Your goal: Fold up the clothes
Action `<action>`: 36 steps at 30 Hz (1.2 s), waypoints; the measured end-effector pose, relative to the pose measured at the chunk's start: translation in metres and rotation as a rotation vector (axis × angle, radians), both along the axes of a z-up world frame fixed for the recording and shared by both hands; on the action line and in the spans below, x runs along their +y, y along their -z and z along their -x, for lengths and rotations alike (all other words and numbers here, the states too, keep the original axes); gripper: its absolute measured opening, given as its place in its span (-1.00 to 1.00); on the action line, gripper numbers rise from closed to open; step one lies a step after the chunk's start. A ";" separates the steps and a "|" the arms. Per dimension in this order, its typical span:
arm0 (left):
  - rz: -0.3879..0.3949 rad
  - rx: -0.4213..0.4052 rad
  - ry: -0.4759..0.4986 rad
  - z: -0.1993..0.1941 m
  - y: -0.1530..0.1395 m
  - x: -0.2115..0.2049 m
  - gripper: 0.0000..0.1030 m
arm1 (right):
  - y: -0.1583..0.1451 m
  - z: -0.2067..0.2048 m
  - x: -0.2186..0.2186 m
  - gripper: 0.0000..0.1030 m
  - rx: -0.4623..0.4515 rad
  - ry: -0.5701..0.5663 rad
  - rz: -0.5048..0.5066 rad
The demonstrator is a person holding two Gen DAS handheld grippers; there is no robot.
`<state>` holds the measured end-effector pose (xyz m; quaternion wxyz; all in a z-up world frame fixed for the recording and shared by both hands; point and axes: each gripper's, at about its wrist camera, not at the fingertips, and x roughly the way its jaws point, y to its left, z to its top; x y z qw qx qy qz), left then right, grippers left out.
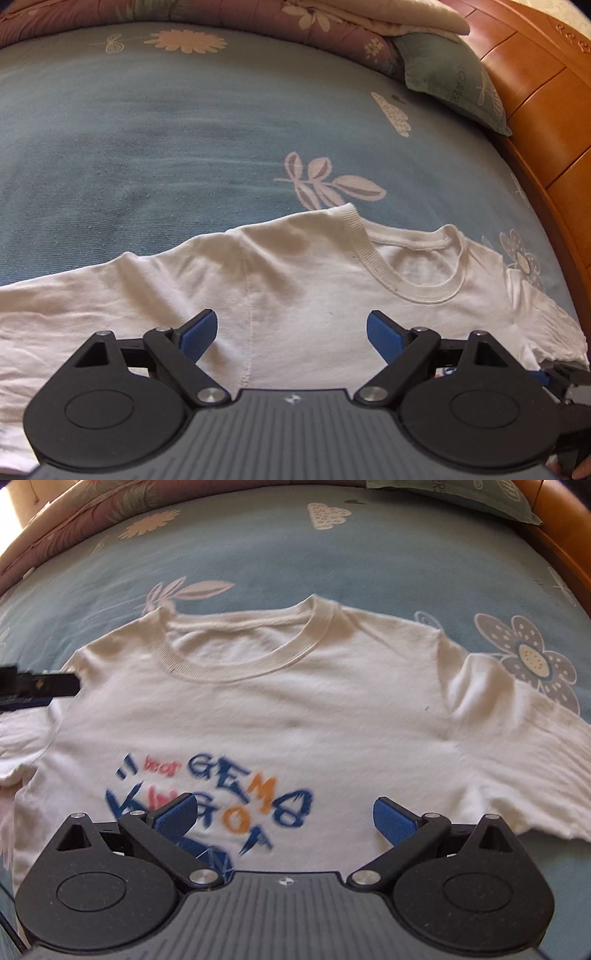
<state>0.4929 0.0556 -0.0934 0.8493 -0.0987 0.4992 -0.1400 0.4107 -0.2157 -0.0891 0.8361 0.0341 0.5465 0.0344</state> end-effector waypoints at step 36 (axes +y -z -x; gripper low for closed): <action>-0.258 0.053 -0.287 0.086 0.004 0.153 0.71 | 0.016 0.018 0.031 1.00 -0.073 -0.001 0.086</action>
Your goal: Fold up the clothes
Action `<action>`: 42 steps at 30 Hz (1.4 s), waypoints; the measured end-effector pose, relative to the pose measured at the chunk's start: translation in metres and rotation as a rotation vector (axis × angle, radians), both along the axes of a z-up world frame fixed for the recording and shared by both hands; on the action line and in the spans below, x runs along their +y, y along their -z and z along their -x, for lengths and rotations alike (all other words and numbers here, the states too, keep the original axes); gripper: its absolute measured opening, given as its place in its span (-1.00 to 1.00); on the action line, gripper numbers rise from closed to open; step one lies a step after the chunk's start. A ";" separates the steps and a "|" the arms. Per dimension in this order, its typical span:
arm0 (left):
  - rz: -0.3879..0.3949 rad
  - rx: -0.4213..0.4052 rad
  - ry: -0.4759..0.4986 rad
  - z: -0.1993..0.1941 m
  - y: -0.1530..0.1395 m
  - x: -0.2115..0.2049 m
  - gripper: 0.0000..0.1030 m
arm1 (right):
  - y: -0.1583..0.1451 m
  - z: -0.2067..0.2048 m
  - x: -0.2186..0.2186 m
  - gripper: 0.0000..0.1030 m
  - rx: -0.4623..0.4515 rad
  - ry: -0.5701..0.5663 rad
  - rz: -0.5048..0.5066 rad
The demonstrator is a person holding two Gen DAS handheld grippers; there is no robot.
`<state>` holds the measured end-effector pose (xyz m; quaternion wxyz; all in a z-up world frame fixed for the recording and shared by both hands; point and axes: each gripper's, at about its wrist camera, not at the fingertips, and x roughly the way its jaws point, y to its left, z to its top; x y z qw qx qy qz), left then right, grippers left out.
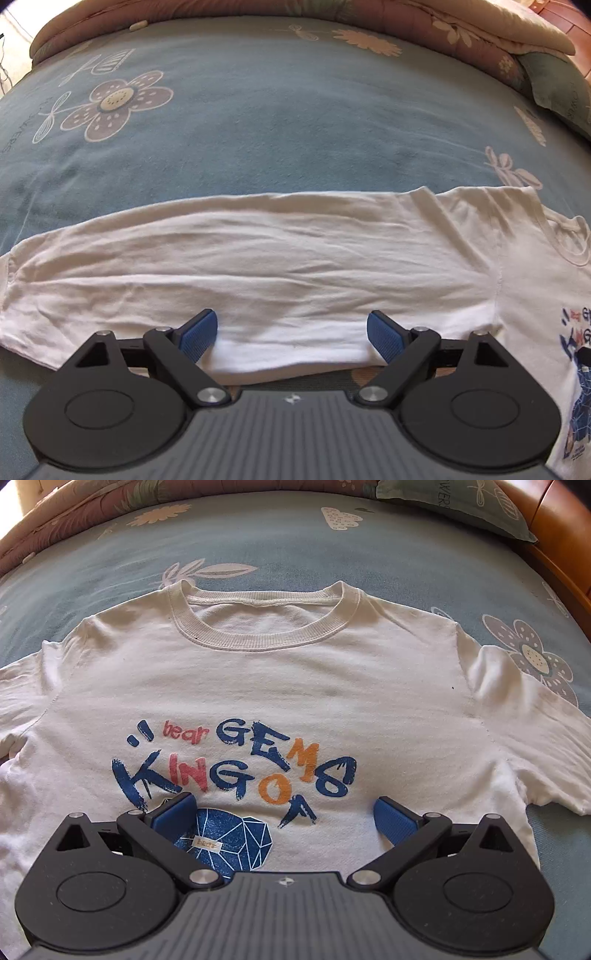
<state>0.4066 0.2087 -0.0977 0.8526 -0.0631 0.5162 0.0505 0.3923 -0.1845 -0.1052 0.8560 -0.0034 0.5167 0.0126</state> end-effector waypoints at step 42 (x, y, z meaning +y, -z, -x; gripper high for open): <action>-0.006 -0.054 -0.136 0.045 -0.008 0.104 0.82 | -0.003 -0.014 0.176 1.00 0.108 -0.431 0.010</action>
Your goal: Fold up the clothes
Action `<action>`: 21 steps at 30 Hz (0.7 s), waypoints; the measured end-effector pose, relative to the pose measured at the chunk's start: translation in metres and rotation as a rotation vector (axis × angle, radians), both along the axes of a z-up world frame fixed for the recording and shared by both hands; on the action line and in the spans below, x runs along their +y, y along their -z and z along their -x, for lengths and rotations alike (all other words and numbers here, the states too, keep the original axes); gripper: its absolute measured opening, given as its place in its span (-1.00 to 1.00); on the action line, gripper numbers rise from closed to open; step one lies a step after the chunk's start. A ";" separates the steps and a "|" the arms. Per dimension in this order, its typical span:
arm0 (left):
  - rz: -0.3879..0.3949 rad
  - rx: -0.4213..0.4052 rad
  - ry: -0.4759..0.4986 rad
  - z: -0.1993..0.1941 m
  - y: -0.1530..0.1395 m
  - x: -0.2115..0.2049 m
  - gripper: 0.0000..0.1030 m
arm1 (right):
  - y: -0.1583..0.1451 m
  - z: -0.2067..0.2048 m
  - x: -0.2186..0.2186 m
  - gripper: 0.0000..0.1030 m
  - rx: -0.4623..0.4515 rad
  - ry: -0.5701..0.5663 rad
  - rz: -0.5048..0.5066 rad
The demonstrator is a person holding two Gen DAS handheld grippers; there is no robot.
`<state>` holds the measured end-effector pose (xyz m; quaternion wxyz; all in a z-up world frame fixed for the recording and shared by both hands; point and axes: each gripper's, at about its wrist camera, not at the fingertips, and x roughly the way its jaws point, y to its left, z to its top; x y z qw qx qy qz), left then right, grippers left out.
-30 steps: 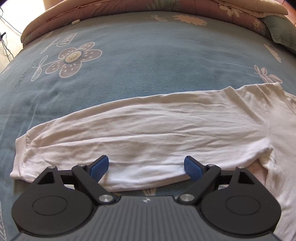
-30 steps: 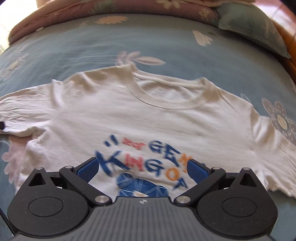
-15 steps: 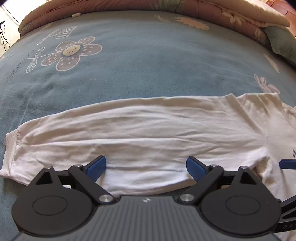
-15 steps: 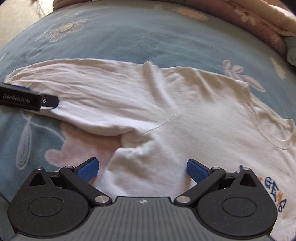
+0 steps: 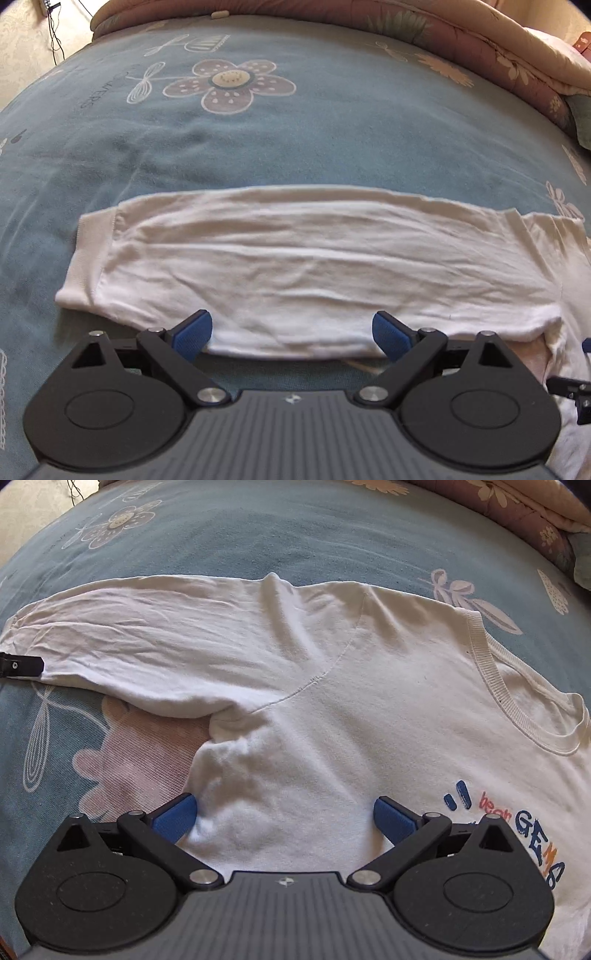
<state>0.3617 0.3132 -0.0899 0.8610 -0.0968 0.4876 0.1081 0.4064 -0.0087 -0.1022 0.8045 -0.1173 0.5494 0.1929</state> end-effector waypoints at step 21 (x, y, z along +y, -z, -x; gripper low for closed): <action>-0.009 -0.062 -0.141 -0.018 0.013 0.061 0.82 | 0.001 -0.010 0.005 1.00 0.053 -0.009 0.028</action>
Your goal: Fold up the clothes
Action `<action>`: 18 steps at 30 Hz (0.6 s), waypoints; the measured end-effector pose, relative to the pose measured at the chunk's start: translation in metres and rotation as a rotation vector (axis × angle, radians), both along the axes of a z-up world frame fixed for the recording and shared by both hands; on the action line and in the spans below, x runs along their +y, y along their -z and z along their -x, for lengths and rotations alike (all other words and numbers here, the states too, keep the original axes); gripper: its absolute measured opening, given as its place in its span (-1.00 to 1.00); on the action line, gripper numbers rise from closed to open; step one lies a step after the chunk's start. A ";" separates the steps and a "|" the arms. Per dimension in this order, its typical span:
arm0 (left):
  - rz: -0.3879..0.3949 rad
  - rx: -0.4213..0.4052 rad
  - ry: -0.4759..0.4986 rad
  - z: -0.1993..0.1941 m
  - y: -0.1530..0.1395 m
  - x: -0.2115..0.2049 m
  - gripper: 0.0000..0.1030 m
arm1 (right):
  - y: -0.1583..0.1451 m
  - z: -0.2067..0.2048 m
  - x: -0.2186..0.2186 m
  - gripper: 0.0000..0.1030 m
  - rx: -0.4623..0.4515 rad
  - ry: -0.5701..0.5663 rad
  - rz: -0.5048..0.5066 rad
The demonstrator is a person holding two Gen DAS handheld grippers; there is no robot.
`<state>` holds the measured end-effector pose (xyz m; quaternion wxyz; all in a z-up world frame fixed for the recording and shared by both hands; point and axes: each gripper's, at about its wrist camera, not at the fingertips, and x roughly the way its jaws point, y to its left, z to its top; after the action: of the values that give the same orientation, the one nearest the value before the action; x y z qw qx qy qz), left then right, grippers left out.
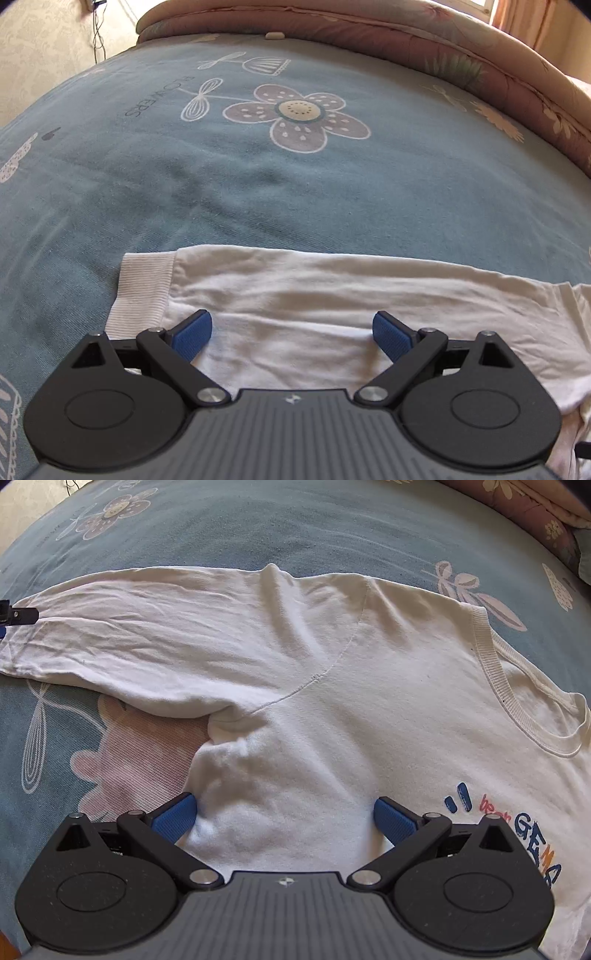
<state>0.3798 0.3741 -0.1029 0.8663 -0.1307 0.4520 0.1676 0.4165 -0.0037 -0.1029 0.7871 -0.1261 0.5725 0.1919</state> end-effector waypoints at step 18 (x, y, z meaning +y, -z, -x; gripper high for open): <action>-0.037 0.005 -0.029 -0.015 0.000 0.009 0.82 | 0.000 0.001 -0.002 1.00 0.003 -0.004 -0.001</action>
<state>0.3945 0.3834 -0.1029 0.8649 -0.1205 0.4492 0.1887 0.4153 -0.0060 -0.1025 0.7860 -0.1265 0.5734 0.1937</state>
